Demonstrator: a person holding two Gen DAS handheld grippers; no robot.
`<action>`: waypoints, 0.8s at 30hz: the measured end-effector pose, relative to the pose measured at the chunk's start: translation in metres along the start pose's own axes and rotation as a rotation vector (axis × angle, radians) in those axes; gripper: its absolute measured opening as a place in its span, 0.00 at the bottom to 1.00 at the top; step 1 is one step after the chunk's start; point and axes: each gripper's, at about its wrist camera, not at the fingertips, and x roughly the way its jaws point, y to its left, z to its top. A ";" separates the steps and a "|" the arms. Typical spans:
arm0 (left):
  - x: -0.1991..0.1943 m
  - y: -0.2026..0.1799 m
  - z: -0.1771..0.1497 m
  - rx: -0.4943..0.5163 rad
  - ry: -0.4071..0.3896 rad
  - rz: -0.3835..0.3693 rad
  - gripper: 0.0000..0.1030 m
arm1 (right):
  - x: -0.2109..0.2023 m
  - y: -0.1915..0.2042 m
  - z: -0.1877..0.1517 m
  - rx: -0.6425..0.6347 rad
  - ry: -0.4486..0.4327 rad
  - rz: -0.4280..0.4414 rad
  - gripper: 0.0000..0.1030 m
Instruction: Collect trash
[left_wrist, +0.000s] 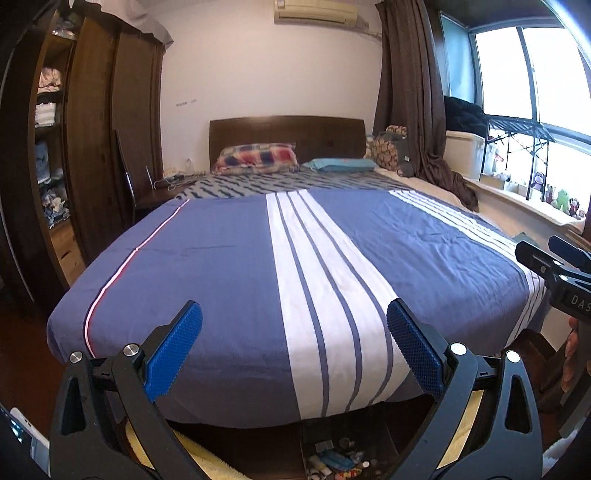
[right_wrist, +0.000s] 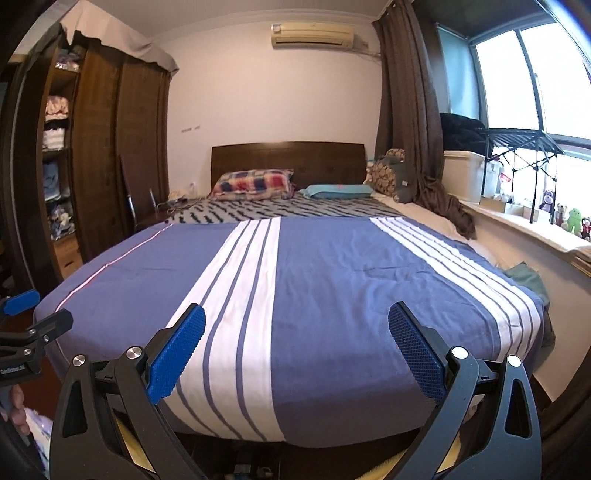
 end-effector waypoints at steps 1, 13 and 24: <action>0.000 0.000 0.000 0.001 -0.004 0.002 0.92 | -0.001 0.000 0.001 0.001 -0.005 -0.003 0.97; -0.001 -0.002 0.000 0.003 -0.001 0.002 0.92 | -0.002 0.002 -0.001 0.007 -0.002 0.012 0.97; -0.003 -0.001 0.000 0.000 -0.005 0.001 0.92 | -0.003 0.003 -0.003 0.019 0.001 0.015 0.97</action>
